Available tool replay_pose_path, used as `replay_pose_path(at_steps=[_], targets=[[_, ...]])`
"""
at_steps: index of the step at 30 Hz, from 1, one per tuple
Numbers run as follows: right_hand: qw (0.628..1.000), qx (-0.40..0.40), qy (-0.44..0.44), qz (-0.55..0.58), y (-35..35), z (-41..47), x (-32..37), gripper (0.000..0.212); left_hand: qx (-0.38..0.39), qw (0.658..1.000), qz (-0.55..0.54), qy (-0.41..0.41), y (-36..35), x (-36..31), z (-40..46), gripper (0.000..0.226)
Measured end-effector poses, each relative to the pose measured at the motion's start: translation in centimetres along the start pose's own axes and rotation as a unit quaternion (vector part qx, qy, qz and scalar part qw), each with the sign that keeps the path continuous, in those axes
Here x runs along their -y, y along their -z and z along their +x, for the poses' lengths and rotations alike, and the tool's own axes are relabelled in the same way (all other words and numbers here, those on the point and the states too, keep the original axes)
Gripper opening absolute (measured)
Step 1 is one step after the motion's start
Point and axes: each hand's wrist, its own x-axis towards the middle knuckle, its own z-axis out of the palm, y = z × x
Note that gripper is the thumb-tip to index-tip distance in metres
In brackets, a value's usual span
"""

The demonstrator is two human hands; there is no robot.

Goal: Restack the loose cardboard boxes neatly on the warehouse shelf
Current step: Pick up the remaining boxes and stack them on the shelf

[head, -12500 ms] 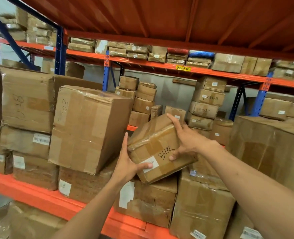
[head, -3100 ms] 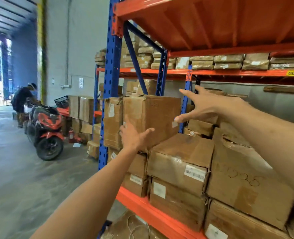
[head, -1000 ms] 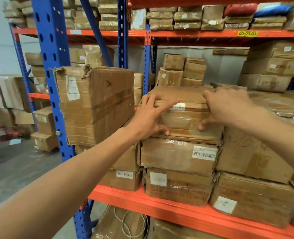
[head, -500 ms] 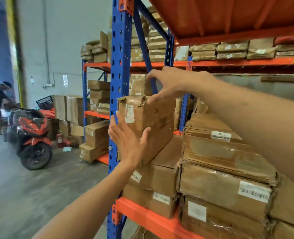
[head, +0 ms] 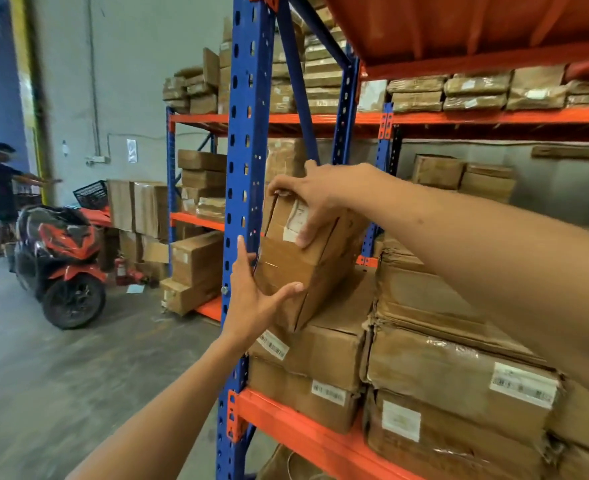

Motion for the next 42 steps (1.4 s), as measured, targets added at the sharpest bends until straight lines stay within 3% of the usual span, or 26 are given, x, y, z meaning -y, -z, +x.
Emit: replay_pose_path(at_steps=[4, 9, 13, 18, 26, 31, 34, 37, 40, 42], targets=[[0.996, 0.042, -0.07, 0.032, -0.5, -2.6, -1.4, 0.135, 0.108, 0.99, -0.046, 0.074, 0.8, 1.8, 0.3, 0.098], [0.99, -0.057, -0.076, 0.103, -2.3, -4.4, -2.0, 0.114, 0.141, 0.982, -0.077, 0.103, 1.2, -0.5, 2.4, 0.08], [0.967, -0.15, -0.114, 0.174, -4.2, -6.6, -3.0, 0.093, 0.17, 0.982, 0.074, 0.034, 4.1, -4.8, 5.7, 0.074], [0.947, -0.203, -0.159, 0.193, -5.0, -7.3, -2.5, 0.092, 0.183, 0.939, 0.291, -0.023, 5.9, -8.4, 8.7, 0.085], [0.938, -0.222, -0.205, 0.172, -5.8, -7.5, 0.8, 0.095, 0.223, 0.865, 0.445, -0.055, 6.5, -9.1, 9.7, 0.104], [0.916, -0.226, -0.247, 0.221, -5.0, -7.6, 1.4, 0.102, 0.226, 0.846, 0.475, -0.087, 6.6, -9.7, 10.1, 0.092], [0.9, -0.255, -0.254, 0.247, -9.0, -9.6, 3.6, 0.087, 0.229, 0.79, 0.555, -0.125, 5.9, -9.4, 8.4, 0.072], [0.901, -0.182, -0.269, 0.287, -14.0, -11.3, 5.4, 0.074, 0.209, 0.739, 0.612, -0.191, 4.7, -7.5, 6.5, 0.052], [0.92, -0.122, -0.271, 0.255, -13.5, -10.3, 3.8, 0.061, 0.196, 0.74, 0.615, -0.188, 3.1, -7.0, 6.1, 0.042], [0.949, -0.063, -0.246, 0.187, -11.5, -9.1, 2.7, 0.052, 0.234, 0.719, 0.629, -0.184, 2.9, -7.7, 7.3, 0.039]])
